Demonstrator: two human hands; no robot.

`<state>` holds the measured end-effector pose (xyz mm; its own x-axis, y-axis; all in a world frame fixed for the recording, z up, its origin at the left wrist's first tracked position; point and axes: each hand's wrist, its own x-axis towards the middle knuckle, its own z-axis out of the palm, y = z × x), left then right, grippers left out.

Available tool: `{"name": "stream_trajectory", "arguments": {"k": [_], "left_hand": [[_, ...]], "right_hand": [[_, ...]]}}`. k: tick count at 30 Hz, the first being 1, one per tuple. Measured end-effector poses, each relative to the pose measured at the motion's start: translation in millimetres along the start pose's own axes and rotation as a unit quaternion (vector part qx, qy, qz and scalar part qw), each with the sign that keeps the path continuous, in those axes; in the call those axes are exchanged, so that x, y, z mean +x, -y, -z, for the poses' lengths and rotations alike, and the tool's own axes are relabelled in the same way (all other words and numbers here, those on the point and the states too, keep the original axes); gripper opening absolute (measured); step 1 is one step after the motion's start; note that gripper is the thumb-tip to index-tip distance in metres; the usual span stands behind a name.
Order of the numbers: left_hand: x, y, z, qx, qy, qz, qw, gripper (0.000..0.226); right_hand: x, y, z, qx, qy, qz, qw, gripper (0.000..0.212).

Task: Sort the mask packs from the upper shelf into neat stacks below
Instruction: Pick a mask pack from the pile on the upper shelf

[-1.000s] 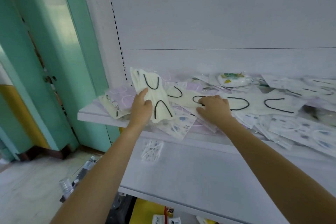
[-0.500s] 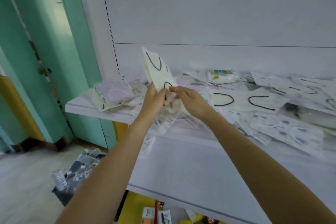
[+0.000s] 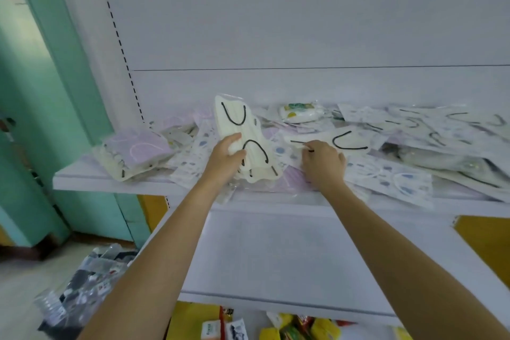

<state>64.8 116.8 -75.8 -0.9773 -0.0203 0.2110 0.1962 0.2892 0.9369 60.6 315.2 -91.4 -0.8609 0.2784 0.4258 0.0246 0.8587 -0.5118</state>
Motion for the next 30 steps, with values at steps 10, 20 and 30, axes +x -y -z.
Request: {"name": "stream_trajectory", "arguments": {"k": [10,20,30], "left_hand": [[-4,-31,-23,-0.108,0.076,-0.035,0.991,0.025],[-11,-50,-100,-0.091,0.056,-0.124,0.986,0.051],[5,-79,-197,-0.066,0.041,-0.097,0.992,0.042]], "right_hand": [[-45,11,23,0.260,0.157,0.223,0.926,0.046],[-12,-94,95,0.062,-0.037,0.026,0.997,0.037],[62,-201,153,-0.121,0.126,-0.059,0.983,0.055]]}}
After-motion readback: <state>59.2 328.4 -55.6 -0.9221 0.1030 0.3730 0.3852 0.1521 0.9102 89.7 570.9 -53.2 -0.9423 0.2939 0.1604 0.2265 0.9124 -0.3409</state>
